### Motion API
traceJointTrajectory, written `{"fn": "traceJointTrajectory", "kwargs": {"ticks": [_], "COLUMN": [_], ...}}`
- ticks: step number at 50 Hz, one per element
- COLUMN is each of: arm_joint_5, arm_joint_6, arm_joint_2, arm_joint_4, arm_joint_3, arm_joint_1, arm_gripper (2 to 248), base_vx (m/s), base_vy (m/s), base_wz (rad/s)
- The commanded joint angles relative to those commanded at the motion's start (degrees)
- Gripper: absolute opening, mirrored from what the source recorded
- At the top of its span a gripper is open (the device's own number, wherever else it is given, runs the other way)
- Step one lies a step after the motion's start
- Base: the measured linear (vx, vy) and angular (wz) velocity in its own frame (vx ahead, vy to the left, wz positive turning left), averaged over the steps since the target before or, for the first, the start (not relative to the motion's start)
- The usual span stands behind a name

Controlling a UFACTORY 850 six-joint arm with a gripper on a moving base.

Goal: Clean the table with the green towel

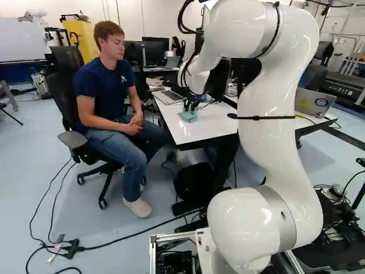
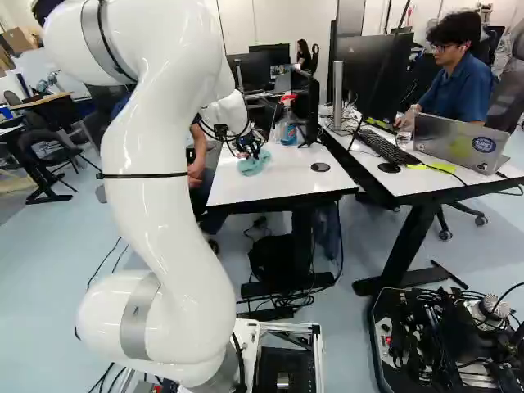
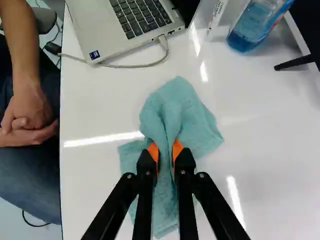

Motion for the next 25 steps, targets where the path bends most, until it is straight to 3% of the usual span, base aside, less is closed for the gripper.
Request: {"fn": "traceJointTrajectory", "kwargs": {"ticks": [12, 25], "arm_joint_5": [0.0, 0.0], "arm_joint_6": [0.0, 0.0], "arm_joint_2": [0.4, -1.6], "arm_joint_4": [0.0, 0.0], "arm_joint_3": [0.6, -2.2], "arm_joint_1": [-1.4, -2.9], "arm_gripper": [51, 51], "base_vx": [0.0, 0.0], "base_vy": [0.0, 0.0], "base_wz": [0.0, 0.0]}}
